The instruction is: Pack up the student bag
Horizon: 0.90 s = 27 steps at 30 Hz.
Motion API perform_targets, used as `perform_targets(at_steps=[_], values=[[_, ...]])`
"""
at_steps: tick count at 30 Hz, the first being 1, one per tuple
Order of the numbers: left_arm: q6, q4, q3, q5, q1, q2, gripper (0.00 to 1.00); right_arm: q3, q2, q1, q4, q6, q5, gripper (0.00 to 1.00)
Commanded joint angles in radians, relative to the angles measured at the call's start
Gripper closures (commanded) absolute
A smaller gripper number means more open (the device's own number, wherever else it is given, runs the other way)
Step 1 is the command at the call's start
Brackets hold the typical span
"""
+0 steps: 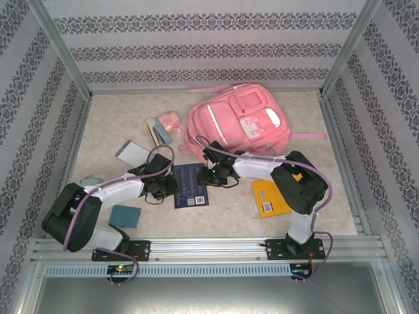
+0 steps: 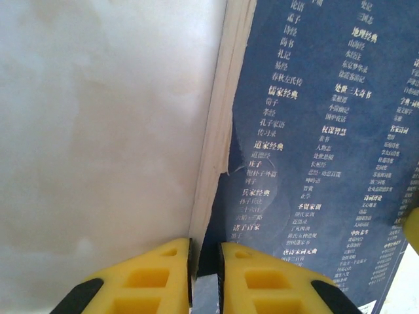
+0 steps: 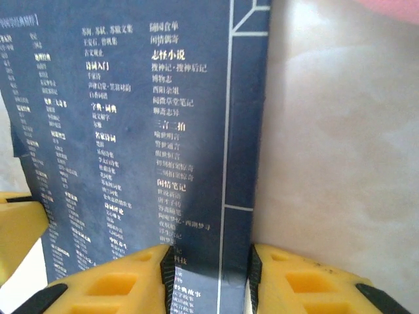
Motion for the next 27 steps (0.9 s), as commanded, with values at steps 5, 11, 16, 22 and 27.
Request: perform_targets(at_steps=[5, 11, 16, 22, 27], values=[[-0.022, 0.073, -0.032, 0.047, -0.011, 0.042, 0.83, -0.061, -0.082, 0.010, 0.359, 0.124, -0.285, 0.64], [-0.017, 0.061, -0.022, 0.042, -0.011, 0.036, 0.83, -0.095, -0.128, -0.008, 0.439, 0.169, -0.333, 0.67], [-0.018, 0.059, -0.027, 0.038, -0.012, 0.033, 0.83, -0.101, -0.103, -0.007, 0.422, 0.158, -0.343, 0.68], [-0.013, 0.021, -0.015, 0.018, -0.011, -0.006, 0.82, -0.105, -0.091, -0.018, 0.297, 0.100, -0.256, 0.84], [0.013, -0.081, 0.040, -0.018, -0.007, -0.082, 0.82, -0.113, -0.131, -0.054, 0.278, 0.089, -0.237, 1.00]])
